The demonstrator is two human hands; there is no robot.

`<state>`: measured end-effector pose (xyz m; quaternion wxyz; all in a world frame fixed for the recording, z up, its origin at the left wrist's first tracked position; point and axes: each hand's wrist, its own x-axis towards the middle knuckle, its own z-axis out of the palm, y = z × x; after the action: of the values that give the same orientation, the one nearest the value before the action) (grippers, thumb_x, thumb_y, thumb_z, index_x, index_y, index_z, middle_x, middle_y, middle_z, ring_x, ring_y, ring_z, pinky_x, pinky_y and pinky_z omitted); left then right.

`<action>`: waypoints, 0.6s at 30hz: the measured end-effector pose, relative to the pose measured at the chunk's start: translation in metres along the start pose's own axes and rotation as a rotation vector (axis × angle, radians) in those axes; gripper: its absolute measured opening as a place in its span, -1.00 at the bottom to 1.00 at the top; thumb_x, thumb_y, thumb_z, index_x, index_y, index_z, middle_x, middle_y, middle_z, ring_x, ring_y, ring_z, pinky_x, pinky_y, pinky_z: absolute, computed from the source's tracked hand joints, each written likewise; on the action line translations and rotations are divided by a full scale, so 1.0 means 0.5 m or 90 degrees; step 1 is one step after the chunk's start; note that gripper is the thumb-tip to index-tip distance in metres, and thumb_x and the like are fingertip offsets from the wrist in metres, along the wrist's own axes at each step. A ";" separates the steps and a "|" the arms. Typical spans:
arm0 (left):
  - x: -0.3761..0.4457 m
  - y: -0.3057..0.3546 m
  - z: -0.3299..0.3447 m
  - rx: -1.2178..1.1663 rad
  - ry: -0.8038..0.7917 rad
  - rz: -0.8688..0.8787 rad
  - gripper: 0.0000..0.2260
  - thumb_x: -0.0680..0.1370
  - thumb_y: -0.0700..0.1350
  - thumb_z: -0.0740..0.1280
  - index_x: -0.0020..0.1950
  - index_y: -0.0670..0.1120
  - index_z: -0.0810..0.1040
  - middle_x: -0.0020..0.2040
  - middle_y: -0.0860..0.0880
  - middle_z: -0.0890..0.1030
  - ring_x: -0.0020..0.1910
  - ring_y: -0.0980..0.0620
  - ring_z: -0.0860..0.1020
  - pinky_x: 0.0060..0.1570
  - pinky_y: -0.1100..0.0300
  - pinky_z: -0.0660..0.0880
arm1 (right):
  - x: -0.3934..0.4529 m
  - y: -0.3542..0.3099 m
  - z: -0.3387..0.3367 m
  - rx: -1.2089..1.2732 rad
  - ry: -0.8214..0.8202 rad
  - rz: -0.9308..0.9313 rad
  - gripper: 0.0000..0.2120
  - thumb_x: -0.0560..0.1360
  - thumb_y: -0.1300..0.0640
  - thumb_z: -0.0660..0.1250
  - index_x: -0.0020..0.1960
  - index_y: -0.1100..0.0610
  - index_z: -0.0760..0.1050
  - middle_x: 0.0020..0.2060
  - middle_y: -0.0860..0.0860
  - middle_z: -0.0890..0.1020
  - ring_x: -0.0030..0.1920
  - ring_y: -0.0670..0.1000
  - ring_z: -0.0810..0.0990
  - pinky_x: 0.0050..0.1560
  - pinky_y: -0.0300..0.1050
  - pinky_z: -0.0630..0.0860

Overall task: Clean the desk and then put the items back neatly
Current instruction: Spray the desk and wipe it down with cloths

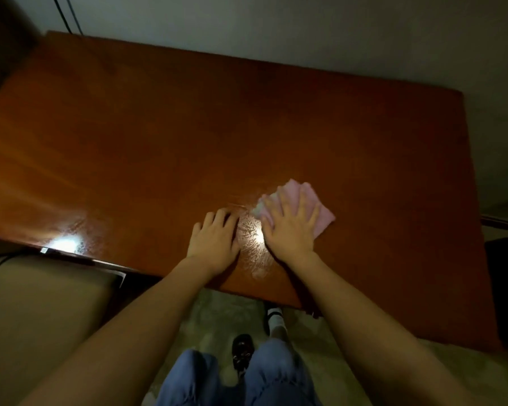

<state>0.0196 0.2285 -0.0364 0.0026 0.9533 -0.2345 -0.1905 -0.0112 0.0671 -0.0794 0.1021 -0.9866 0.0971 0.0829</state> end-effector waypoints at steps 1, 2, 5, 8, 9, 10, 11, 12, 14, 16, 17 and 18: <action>-0.008 -0.007 0.002 0.001 -0.001 -0.004 -0.50 0.60 0.05 0.12 0.52 -0.01 0.11 0.47 -0.04 0.18 0.42 -0.06 0.18 0.32 -0.01 0.24 | -0.027 -0.018 0.014 -0.004 0.001 -0.042 -0.49 0.58 -0.17 -0.15 0.52 -0.15 0.07 0.55 0.01 0.03 0.51 0.26 -0.19 0.30 0.33 -0.39; -0.015 -0.013 0.004 -0.003 -0.003 -0.008 -0.50 0.60 0.05 0.12 0.51 -0.01 0.11 0.47 -0.04 0.18 0.43 -0.06 0.17 0.32 -0.01 0.25 | -0.058 -0.030 0.027 -0.009 -0.007 -0.077 -0.48 0.56 -0.17 -0.14 0.50 -0.14 0.13 0.53 0.02 0.12 0.51 0.26 -0.13 0.32 0.36 -0.33; -0.036 -0.026 0.007 -0.013 -0.002 -0.020 -0.49 0.60 0.04 0.14 0.52 -0.01 0.11 0.47 -0.04 0.17 0.43 -0.07 0.16 0.33 -0.02 0.25 | -0.163 -0.021 0.046 -0.043 -0.035 -0.162 -0.54 0.57 -0.18 -0.04 0.43 -0.13 0.25 0.44 0.04 0.34 0.48 0.29 0.06 0.36 0.47 0.00; -0.049 -0.026 0.007 -0.028 -0.003 -0.031 -0.49 0.60 0.03 0.14 0.53 -0.01 0.10 0.48 -0.05 0.16 0.44 -0.07 0.15 0.35 -0.04 0.23 | -0.236 0.055 0.047 -0.084 -0.085 -0.174 -0.52 0.61 -0.20 -0.19 0.47 -0.17 0.18 0.47 0.02 0.28 0.47 0.25 0.04 0.36 0.46 0.04; -0.052 -0.022 0.006 -0.032 -0.001 -0.035 -0.49 0.60 0.03 0.14 0.52 -0.01 0.11 0.48 -0.05 0.17 0.44 -0.07 0.15 0.35 -0.05 0.23 | -0.246 0.081 0.041 -0.095 -0.094 -0.164 -0.51 0.61 -0.21 -0.22 0.48 -0.17 0.15 0.48 0.01 0.23 0.47 0.24 0.02 0.38 0.45 0.02; -0.054 -0.016 0.004 -0.033 0.002 -0.036 -0.50 0.60 0.03 0.14 0.52 -0.02 0.12 0.48 -0.05 0.17 0.44 -0.07 0.15 0.35 -0.04 0.23 | -0.247 0.102 0.031 -0.103 -0.099 -0.151 -0.50 0.61 -0.22 -0.24 0.49 -0.17 0.13 0.49 0.01 0.19 0.48 0.23 0.00 0.40 0.43 -0.01; -0.055 -0.010 0.003 -0.034 0.007 -0.032 -0.50 0.60 0.03 0.13 0.51 -0.02 0.13 0.47 -0.05 0.18 0.44 -0.07 0.16 0.35 -0.04 0.23 | -0.238 0.120 0.022 -0.112 -0.088 -0.136 -0.48 0.60 -0.24 -0.27 0.49 -0.18 0.10 0.51 0.01 0.12 0.49 0.23 -0.04 0.40 0.42 -0.07; -0.056 -0.004 0.003 -0.034 0.009 -0.024 -0.51 0.60 0.03 0.13 0.51 -0.02 0.14 0.47 -0.05 0.18 0.44 -0.06 0.16 0.34 -0.03 0.24 | -0.220 0.132 0.013 -0.114 -0.073 -0.112 -0.45 0.57 -0.26 -0.31 0.51 -0.18 0.05 0.53 0.01 0.03 0.50 0.23 -0.12 0.40 0.41 -0.16; -0.059 0.006 0.008 -0.027 0.013 -0.005 -0.52 0.60 0.04 0.12 0.50 -0.02 0.15 0.46 -0.04 0.19 0.43 -0.05 0.17 0.32 -0.02 0.24 | -0.170 0.135 -0.001 -0.094 -0.071 -0.010 -0.36 0.50 -0.29 -0.38 0.54 -0.14 -0.14 0.53 0.03 -0.19 0.49 0.20 -0.30 0.37 0.32 -0.32; -0.063 0.007 0.015 -0.027 0.014 0.009 -0.52 0.60 0.04 0.11 0.50 -0.02 0.15 0.46 -0.04 0.19 0.43 -0.05 0.17 0.31 -0.01 0.24 | -0.124 0.097 -0.004 -0.071 -0.046 0.088 -0.35 0.52 -0.23 -0.34 0.54 0.02 -0.27 0.52 0.12 -0.26 0.49 0.20 -0.34 0.38 0.23 -0.38; -0.066 0.005 0.019 -0.027 0.017 0.012 -0.53 0.60 0.04 0.11 0.50 -0.02 0.15 0.46 -0.04 0.19 0.43 -0.05 0.17 0.31 0.00 0.24 | -0.108 0.069 0.000 -0.053 -0.029 0.115 -0.36 0.56 -0.20 -0.30 0.54 0.09 -0.29 0.51 0.17 -0.27 0.49 0.21 -0.33 0.39 0.20 -0.40; -0.067 0.002 0.022 -0.024 0.022 0.015 -0.53 0.60 0.04 0.11 0.50 -0.02 0.15 0.46 -0.04 0.20 0.42 -0.05 0.17 0.31 0.00 0.23 | -0.099 0.039 0.007 -0.033 -0.017 0.126 -0.36 0.58 -0.19 -0.26 0.53 0.14 -0.30 0.50 0.19 -0.28 0.49 0.21 -0.34 0.39 0.17 -0.42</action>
<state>-0.0124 0.2437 -0.0345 0.0270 0.9533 -0.2421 -0.1785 -0.0635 0.0576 -0.0775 0.0692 -0.9733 0.1904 0.1080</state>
